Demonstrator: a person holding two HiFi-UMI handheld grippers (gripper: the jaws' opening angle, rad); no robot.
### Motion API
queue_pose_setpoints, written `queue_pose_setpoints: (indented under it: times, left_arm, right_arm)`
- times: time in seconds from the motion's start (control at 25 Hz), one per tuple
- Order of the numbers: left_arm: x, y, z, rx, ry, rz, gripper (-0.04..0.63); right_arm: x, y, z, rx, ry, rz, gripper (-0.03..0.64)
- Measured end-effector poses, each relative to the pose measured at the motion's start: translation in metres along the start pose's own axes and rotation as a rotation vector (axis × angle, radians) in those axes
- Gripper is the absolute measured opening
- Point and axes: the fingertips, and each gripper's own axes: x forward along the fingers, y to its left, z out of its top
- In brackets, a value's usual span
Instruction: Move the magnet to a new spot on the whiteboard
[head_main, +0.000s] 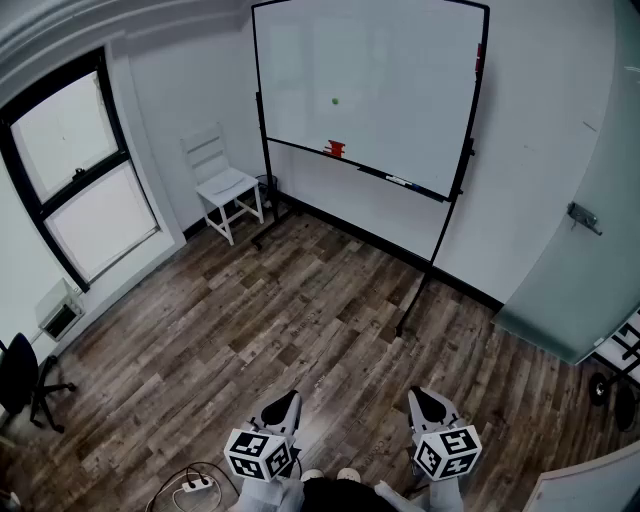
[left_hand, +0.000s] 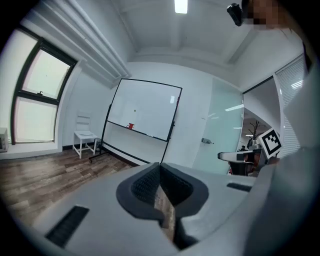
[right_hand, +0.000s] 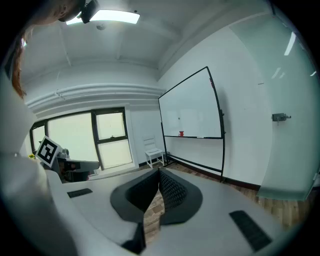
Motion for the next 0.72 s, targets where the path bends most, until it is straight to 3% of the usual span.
queue_pose_setpoints:
  times: [0.72]
  left_arm:
    - [0.005, -0.039, -0.002, 0.03, -0.026, 0.012, 0.011]
  right_arm:
    - [-0.013, -0.015, 0.004, 0.023, -0.043, 0.053, 0.029]
